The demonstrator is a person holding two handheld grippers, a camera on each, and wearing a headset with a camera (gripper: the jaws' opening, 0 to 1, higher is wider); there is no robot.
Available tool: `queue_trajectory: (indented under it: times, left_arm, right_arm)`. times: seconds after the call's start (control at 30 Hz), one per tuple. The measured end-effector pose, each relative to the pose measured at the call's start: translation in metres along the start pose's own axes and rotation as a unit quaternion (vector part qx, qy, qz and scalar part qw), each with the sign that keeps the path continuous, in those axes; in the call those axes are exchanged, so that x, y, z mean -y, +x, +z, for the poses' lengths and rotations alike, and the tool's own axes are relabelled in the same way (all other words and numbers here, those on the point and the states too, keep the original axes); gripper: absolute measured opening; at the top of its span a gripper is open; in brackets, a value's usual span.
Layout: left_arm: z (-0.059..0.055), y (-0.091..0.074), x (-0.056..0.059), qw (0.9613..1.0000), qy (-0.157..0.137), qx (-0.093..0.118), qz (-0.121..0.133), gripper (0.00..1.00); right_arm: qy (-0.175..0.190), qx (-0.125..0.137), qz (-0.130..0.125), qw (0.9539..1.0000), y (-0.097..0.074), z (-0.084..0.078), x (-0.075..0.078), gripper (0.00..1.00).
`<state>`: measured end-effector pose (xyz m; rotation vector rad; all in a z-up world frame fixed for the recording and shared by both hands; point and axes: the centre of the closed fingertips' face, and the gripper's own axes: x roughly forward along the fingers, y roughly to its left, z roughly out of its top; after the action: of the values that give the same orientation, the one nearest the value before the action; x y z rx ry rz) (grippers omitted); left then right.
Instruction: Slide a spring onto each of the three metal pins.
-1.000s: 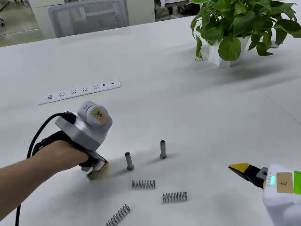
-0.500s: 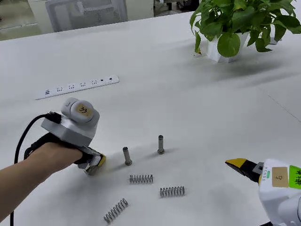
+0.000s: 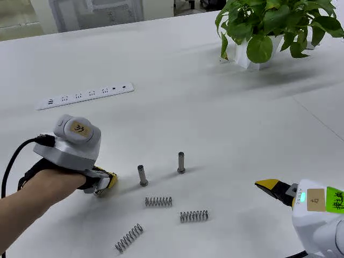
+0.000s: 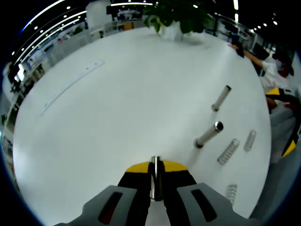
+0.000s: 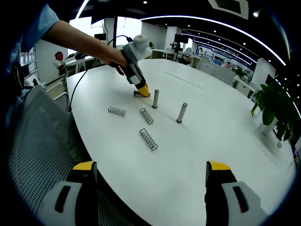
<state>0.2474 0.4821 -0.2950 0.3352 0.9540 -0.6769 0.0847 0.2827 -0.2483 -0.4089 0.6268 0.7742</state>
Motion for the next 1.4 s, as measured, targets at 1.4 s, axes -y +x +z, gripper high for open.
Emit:
queue_trajectory:
  times: [1.4]
  left_arm:
    - [0.01, -0.047, 0.004, 0.994, -0.003, 0.109, 0.014, 0.08]
  right_arm:
    - [-0.007, 0.0, 0.006, 1.0, 0.001, 0.0, -0.003, 0.97]
